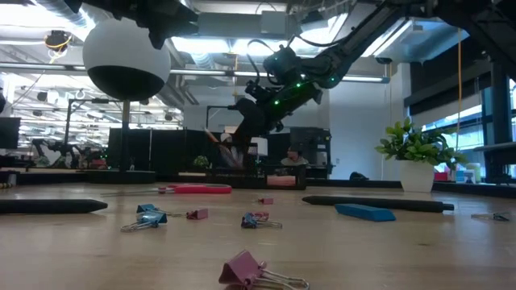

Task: Pick and place office supplies into organizer
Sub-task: Put the red scissors into the black desk organizer

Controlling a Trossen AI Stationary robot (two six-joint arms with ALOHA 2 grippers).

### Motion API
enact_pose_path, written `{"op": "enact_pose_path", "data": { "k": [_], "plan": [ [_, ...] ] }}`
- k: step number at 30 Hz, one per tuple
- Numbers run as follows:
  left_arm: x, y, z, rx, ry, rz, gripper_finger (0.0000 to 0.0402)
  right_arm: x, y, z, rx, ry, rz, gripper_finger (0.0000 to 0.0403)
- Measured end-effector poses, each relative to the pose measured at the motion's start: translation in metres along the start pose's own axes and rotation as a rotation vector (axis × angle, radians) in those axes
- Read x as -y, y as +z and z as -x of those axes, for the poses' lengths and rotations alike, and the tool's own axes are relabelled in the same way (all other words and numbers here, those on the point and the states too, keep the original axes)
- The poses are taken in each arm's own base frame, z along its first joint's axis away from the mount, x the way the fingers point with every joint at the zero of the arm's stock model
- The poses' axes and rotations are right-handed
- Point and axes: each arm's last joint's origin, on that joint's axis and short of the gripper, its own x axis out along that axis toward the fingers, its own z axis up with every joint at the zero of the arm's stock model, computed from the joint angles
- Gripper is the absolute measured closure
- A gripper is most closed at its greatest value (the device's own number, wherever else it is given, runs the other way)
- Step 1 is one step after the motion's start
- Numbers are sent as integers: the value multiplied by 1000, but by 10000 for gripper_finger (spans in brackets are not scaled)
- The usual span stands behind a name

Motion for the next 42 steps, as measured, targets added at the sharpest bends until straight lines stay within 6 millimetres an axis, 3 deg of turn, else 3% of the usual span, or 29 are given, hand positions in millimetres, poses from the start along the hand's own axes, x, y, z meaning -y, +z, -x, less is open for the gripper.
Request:
{"op": "enact_pose_path", "data": {
  "k": [5,9,17,25,30,37,42],
  "plan": [
    [0,0,0,0,0,0,258,0,1,1,2,0,-7,299],
    [0,0,0,0,0,-3,258,-1,13,12,29,2,-2,286],
    [0,0,0,2,0,-3,258,-11,42,53,19,79,25,243],
    [-1,1,0,10,39,-28,258,-34,43,95,-203,182,-25,184],
    [-1,-4,0,-43,42,-6,258,-52,54,131,-200,264,76,175],
    [-1,-20,-15,-186,36,20,222,-55,30,176,-122,333,74,174],
    [-1,-34,-36,-282,39,63,192,-52,3,193,-38,317,-12,174]
  ]
}}
